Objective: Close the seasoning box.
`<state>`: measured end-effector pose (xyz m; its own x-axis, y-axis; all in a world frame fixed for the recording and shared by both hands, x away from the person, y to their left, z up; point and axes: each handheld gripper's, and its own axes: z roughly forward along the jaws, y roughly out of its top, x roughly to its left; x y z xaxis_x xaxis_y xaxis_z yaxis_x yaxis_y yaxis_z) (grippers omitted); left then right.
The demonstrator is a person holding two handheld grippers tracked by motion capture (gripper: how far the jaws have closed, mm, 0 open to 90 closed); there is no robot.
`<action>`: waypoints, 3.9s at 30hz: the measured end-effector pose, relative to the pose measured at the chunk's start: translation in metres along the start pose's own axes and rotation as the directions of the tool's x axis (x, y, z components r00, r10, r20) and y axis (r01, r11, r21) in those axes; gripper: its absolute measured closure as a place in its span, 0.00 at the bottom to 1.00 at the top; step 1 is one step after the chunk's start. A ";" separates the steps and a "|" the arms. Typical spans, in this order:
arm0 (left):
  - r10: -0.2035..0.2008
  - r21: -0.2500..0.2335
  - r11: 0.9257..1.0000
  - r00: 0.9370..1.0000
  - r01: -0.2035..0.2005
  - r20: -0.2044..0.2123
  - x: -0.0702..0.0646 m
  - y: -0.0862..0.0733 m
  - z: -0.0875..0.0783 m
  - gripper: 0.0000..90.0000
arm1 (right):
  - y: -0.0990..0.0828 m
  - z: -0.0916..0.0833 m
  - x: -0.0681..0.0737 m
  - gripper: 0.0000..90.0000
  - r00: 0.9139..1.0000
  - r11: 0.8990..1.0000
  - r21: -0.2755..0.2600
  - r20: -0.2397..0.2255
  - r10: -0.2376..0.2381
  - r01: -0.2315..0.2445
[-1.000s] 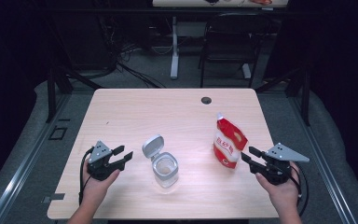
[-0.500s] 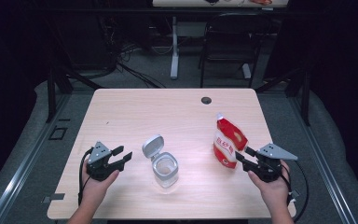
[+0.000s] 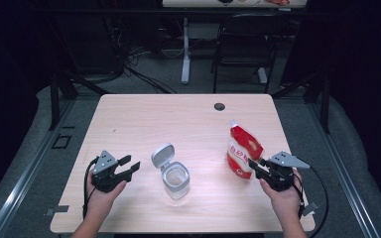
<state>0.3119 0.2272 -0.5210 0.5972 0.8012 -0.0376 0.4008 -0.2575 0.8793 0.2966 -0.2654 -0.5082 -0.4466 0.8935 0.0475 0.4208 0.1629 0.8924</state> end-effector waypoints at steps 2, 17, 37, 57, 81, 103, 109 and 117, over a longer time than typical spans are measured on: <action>0.002 -0.001 1.000 1.000 -0.002 0.000 0.000 0.000 0.000 0.60 | 0.000 0.000 0.000 0.79 1.000 1.000 -0.001 0.002 -0.003 0.003; 0.001 0.003 1.000 1.000 -0.001 0.001 0.001 0.000 -0.001 0.60 | 0.001 -0.001 -0.001 0.98 0.999 0.999 0.016 -0.027 -0.034 0.034; 0.003 0.006 1.000 1.000 -0.003 0.001 0.001 0.000 0.000 0.60 | -0.007 -0.022 -0.022 0.97 0.996 0.998 0.032 -0.073 -0.052 0.054; 0.001 0.004 1.000 1.000 -0.001 0.000 0.001 0.000 0.001 0.60 | -0.019 -0.008 -0.018 0.70 0.998 0.999 0.020 -0.065 -0.027 0.028; 0.005 0.002 1.000 1.000 -0.005 -0.001 0.001 0.000 0.001 0.60 | -0.034 0.019 -0.012 0.55 0.999 0.999 0.027 -0.027 -0.038 0.038; 0.004 0.002 1.000 1.000 -0.004 -0.001 0.000 0.001 0.001 0.60 | -0.043 0.035 -0.008 0.51 0.999 0.999 0.033 -0.022 -0.037 0.037; 0.005 0.002 1.000 1.000 -0.005 -0.001 0.000 0.001 0.001 0.60 | -0.044 0.038 -0.008 0.50 1.000 1.000 0.026 -0.010 -0.012 0.013; 0.004 0.003 1.000 1.000 -0.004 -0.001 0.000 0.000 0.001 0.60 | -0.045 0.041 -0.009 0.51 1.000 1.000 0.008 -0.016 0.008 -0.008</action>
<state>0.3131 0.2265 -0.5211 0.5983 0.8006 -0.0337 0.4006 -0.2624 0.8779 0.3142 -0.2639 -0.5673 -0.4559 0.8879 0.0615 0.4309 0.1597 0.8882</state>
